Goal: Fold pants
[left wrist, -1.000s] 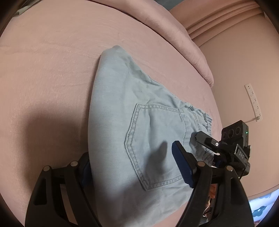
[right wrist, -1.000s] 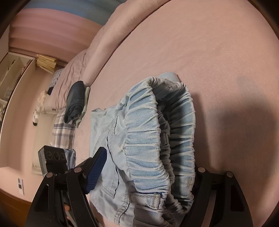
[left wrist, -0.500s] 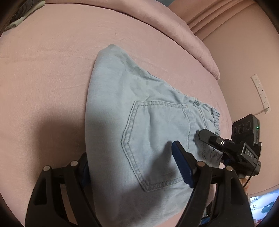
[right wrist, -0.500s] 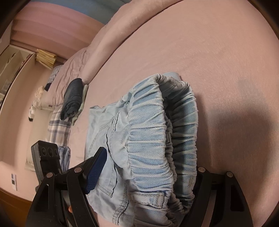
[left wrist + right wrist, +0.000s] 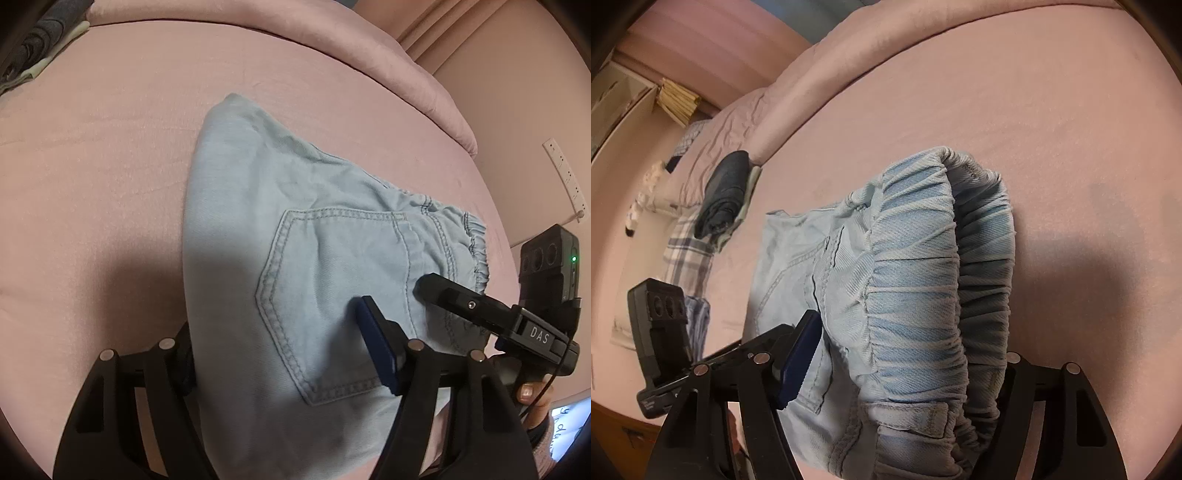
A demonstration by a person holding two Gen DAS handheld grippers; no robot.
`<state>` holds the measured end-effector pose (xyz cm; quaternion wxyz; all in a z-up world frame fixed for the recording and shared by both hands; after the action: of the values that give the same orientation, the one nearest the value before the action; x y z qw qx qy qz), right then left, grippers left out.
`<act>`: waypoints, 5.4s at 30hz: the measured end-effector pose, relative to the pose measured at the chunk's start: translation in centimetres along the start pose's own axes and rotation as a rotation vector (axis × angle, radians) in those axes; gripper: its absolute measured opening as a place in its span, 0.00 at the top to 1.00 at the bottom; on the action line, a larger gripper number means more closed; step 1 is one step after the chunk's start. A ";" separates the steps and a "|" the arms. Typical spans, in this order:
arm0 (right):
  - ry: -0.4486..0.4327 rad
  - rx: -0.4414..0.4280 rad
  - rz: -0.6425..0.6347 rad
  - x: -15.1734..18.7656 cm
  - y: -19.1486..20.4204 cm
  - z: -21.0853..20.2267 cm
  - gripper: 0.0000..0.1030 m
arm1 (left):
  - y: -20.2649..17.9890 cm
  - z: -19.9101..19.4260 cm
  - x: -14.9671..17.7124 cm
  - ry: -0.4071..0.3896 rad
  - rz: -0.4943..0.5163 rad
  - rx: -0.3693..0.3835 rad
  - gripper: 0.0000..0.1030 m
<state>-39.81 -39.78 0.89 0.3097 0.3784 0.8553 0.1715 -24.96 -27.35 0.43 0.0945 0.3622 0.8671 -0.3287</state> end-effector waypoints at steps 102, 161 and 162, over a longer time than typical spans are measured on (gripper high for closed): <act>-0.202 0.055 -0.360 -5.1 12.2 0.7 0.59 | 2.2 -4.3 -8.6 -0.167 0.065 -0.195 0.75; -0.060 0.275 -0.238 -6.8 4.5 4.3 0.33 | 7.9 -3.6 -6.4 -0.121 0.037 -0.387 0.15; -0.067 0.273 -0.243 -6.5 4.9 3.8 0.33 | 7.3 -4.2 -6.0 -0.123 0.053 -0.401 0.15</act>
<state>-31.25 -41.23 3.21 0.3021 0.3164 0.8992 0.0023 -15.28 -24.27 2.40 0.2258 0.3380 0.8980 -0.1686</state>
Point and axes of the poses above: each gripper's, at about its wrist camera, not at the fingertips, and z roughly the way its jaws point, y to its left, x to its underside, the point moved 3 cm from there along z, roughly the way its jaws point, and after that the axes turned 5 degrees about x, right-handed, at the moved point
